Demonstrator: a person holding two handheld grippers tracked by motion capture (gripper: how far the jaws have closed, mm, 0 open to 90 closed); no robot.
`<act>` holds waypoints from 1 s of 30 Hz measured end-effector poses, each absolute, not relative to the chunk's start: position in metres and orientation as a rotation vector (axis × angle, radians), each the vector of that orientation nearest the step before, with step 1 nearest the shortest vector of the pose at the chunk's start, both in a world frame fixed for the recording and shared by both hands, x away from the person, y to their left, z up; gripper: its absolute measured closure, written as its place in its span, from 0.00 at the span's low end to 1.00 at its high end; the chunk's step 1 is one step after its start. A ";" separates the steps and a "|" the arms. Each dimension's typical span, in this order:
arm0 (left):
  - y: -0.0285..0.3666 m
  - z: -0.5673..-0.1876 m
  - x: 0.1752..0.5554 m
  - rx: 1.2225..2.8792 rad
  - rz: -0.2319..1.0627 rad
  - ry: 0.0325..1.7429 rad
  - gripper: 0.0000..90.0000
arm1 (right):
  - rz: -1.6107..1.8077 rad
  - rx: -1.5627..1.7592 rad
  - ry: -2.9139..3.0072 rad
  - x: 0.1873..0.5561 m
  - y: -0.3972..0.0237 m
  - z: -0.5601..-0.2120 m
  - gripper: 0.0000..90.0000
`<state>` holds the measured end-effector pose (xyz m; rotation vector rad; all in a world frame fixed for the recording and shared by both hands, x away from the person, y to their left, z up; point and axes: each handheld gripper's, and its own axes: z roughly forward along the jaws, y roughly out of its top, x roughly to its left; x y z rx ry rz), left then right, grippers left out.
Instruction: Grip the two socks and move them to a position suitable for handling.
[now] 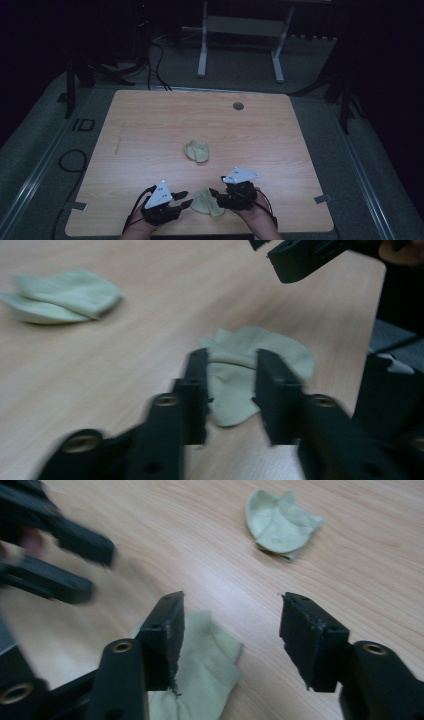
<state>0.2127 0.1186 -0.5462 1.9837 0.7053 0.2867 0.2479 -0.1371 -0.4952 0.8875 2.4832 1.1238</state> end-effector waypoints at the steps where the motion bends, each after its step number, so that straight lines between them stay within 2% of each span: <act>1: 0.114 -0.548 0.215 2.006 0.266 0.704 0.80 | 1.124 0.887 2.483 0.248 -0.137 -0.495 0.48; 2: 0.111 -0.549 0.217 2.020 0.258 0.701 0.83 | 1.111 0.863 2.502 0.247 -0.136 -0.498 0.49; 3: 0.108 -0.551 0.220 2.036 0.238 0.704 0.92 | 1.051 0.822 2.533 0.247 -0.133 -0.504 0.52; 4: 0.105 -0.553 0.223 2.052 0.228 0.708 0.95 | 1.019 0.832 2.563 0.248 -0.132 -0.508 0.58; 6: 0.099 -0.556 0.227 2.072 0.214 0.706 0.99 | 0.994 0.856 2.589 0.251 -0.130 -0.512 0.58; 7: 0.097 -0.558 0.230 2.088 0.208 0.705 0.99 | 1.005 0.868 2.593 0.253 -0.130 -0.514 0.63; 11: 0.087 -0.566 0.237 2.196 0.202 0.697 0.99 | 0.986 0.843 2.604 0.264 -0.129 -0.524 0.72; 13: 0.084 -0.570 0.238 2.234 0.251 0.703 0.99 | 0.973 0.825 2.632 0.270 -0.128 -0.529 0.76; 18: 0.082 -0.570 0.236 2.247 0.298 0.685 0.99 | 0.894 0.773 2.695 0.273 -0.122 -0.545 0.75; 20: 0.082 -0.570 0.235 2.249 0.307 0.676 0.99 | 0.876 0.770 2.708 0.273 -0.121 -0.550 0.80; 23: 0.082 -0.570 0.234 2.247 0.309 0.675 0.99 | 0.881 0.785 2.712 0.271 -0.122 -0.548 0.93; 30: 0.083 -0.571 0.235 2.240 0.298 0.680 0.99 | 0.946 0.817 2.646 0.262 -0.134 -0.524 0.95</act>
